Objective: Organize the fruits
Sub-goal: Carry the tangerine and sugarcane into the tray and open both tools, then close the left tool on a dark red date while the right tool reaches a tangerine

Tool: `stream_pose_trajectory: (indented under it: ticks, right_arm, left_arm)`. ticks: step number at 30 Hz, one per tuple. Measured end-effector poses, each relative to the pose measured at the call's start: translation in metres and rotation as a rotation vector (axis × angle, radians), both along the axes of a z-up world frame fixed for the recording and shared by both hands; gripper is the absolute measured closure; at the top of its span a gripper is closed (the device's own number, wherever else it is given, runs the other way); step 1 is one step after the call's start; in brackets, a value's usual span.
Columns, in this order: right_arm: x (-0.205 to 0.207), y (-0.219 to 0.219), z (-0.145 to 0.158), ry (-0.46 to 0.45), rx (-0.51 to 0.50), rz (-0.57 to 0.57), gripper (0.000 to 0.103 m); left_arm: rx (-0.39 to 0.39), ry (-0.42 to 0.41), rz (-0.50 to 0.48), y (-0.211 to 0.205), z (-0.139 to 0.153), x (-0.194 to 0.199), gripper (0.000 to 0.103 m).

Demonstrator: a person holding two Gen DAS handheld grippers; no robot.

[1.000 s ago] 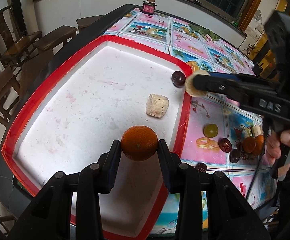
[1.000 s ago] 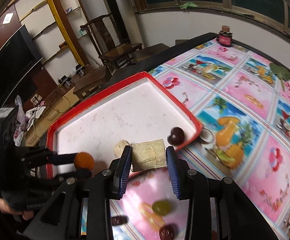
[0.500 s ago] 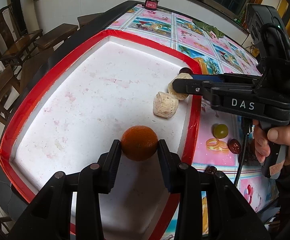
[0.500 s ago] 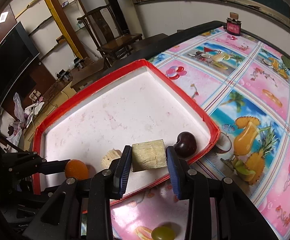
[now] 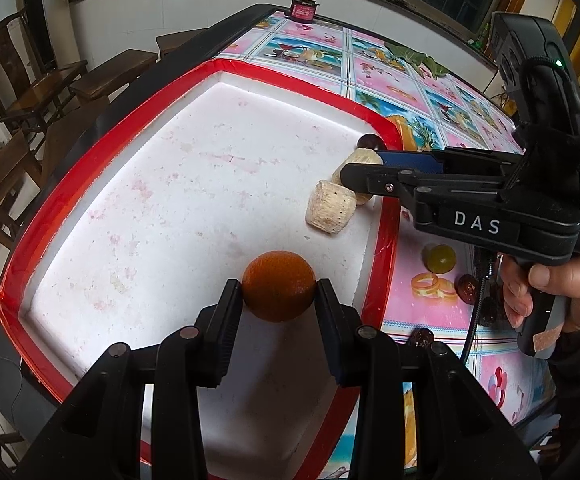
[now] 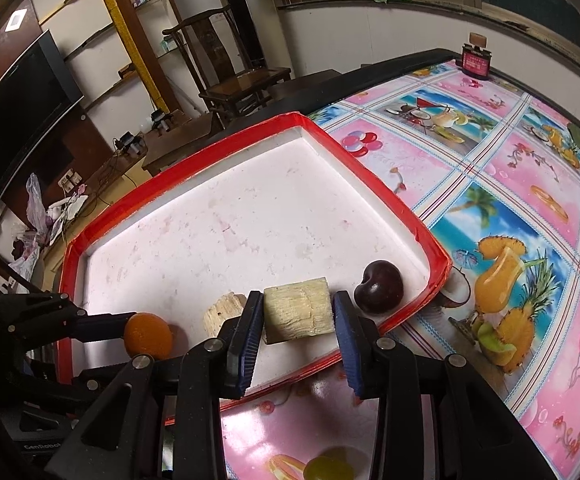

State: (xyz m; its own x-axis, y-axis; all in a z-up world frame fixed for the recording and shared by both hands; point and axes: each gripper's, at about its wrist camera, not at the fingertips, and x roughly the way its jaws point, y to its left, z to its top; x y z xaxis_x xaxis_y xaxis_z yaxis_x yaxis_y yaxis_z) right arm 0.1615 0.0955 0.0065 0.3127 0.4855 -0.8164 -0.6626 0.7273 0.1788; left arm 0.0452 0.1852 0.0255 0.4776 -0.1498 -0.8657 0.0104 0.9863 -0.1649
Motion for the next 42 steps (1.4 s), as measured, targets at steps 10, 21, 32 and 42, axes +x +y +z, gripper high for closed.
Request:
stream_pose_trajectory:
  ticks: [10,21,32,42]
  right_arm:
    - [-0.010,-0.015,0.015,0.000,0.051,-0.023,0.063]
    - [-0.056,-0.061,0.043,-0.037,0.136,-0.086,0.027]
    - [-0.114,-0.108,0.045,-0.013,0.124,-0.147,0.011]
    - [-0.166,-0.159,0.044,-0.008,0.103,-0.198,0.011]
  left_arm:
    - [-0.014,-0.019,0.009,-0.001,0.008,-0.007,0.044]
    - [0.023,-0.030,0.019,-0.009,0.011,-0.016,0.030]
    - [0.087,-0.050,0.037,-0.016,0.021,-0.035,0.023]
    - [0.103,-0.077,-0.004,-0.033,0.031,-0.056,0.023]
